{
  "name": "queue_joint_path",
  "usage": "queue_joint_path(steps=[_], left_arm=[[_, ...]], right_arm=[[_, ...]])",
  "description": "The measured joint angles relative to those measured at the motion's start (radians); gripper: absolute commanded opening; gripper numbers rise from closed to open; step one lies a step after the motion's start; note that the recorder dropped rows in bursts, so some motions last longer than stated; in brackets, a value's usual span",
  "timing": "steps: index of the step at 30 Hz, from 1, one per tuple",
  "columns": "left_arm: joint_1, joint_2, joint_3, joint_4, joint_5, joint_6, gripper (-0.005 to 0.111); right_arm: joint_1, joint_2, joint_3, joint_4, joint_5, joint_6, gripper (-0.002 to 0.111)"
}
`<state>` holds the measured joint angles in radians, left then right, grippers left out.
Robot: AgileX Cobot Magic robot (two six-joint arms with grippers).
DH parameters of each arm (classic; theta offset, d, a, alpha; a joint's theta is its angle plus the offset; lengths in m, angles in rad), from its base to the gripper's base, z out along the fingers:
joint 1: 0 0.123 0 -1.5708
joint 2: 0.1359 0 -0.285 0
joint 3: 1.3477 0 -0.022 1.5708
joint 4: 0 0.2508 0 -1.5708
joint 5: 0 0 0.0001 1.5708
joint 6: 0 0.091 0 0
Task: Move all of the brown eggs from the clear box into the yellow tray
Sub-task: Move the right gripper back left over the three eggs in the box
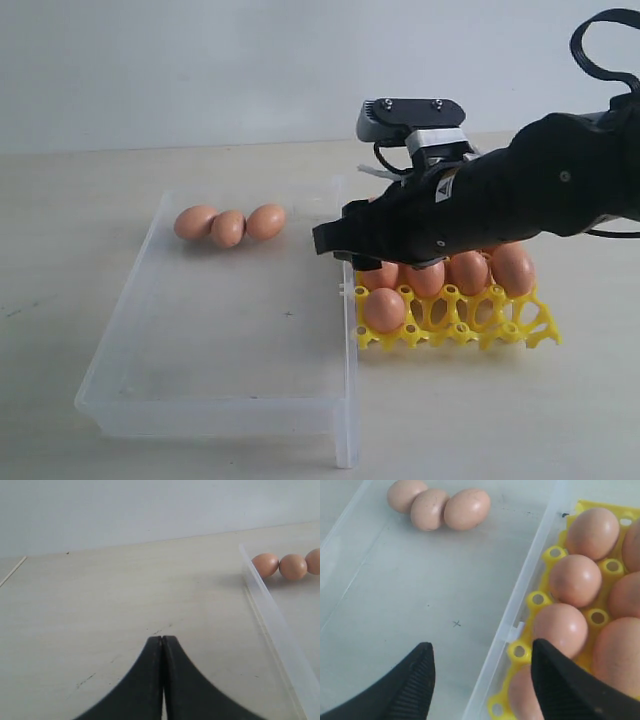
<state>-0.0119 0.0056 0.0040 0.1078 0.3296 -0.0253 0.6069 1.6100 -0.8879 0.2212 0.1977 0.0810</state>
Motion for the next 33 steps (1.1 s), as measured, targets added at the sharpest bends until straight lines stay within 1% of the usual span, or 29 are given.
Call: queue_joint_path(steps=[5,9,13,18,23,33], left_arm=[[0.000,0.000,0.000,0.000,0.000,0.000,0.000],[0.000,0.000,0.000,0.000,0.000,0.000,0.000],[0.000,0.000,0.000,0.000,0.000,0.000,0.000],[0.000,0.000,0.000,0.000,0.000,0.000,0.000],[0.000,0.000,0.000,0.000,0.000,0.000,0.000],[0.000,0.000,0.000,0.000,0.000,0.000,0.000]], right_arm=[[0.035,0.000,0.000,0.006,-0.002,-0.034,0.054],[0.037,0.000,-0.007,0.017,0.004,-0.044,0.054],[0.037,0.002,-0.066,0.041,0.052,-0.046,0.054],[0.043,0.067,-0.236,0.049,0.210,-0.057,0.054],[0.055,0.207,-0.453,0.045,0.374,-0.071,0.054],[0.055,0.508,-0.894,0.036,0.587,-0.081,0.054]])
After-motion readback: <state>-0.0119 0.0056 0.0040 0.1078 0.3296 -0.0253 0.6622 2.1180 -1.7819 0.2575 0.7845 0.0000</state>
